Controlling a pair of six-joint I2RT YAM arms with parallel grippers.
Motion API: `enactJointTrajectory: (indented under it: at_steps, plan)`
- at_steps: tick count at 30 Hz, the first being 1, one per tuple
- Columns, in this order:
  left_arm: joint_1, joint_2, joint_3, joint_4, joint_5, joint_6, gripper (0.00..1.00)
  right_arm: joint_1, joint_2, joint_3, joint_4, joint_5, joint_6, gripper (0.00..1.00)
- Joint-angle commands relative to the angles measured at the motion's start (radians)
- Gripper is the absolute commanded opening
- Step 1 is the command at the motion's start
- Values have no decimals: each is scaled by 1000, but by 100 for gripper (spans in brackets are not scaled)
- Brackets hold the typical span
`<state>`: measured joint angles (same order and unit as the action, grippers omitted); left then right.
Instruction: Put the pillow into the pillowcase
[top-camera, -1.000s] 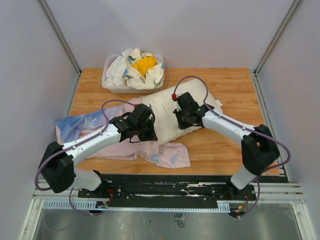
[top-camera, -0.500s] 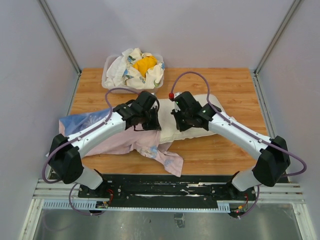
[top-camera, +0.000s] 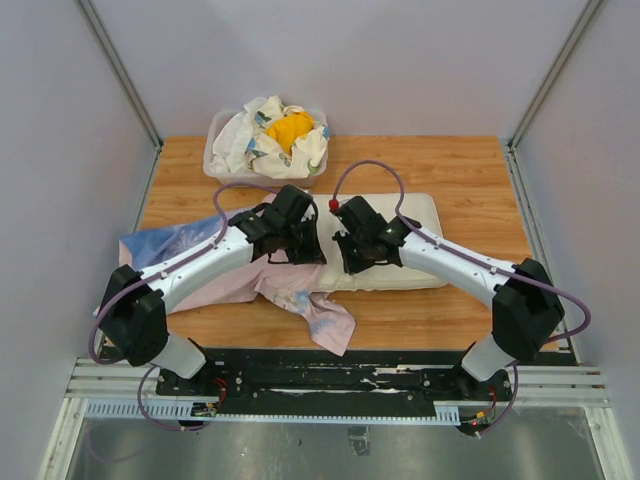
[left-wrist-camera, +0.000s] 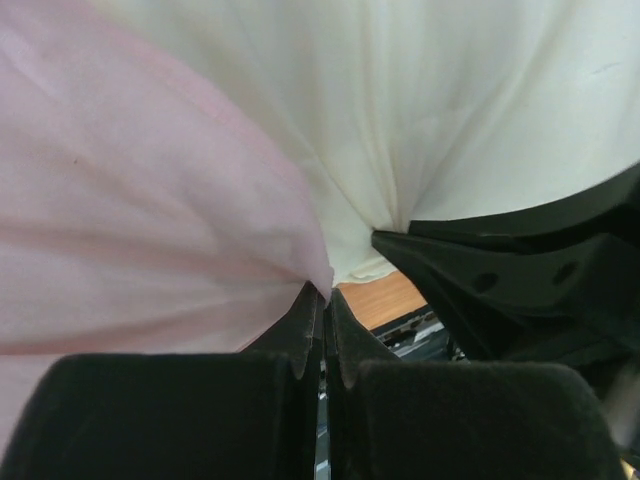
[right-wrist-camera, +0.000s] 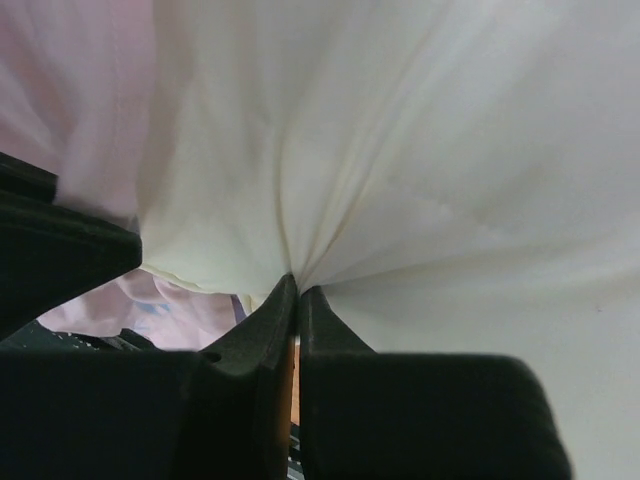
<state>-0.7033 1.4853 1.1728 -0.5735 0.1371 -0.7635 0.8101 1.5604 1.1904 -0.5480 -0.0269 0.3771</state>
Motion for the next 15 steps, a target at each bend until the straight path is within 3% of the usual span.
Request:
enactJointTrajectory:
  at_steps: [1,6,15]
  plan:
    - [-2,-41,-96,122,70,-56,0,25,-1,47,119,-70,46,1]
    - [-2,-87,-195,154,68,-79,0,24,-15,139,101,-42,28,1]
    - [-3,-97,-215,190,85,-120,0,23,15,207,107,-36,26,1]
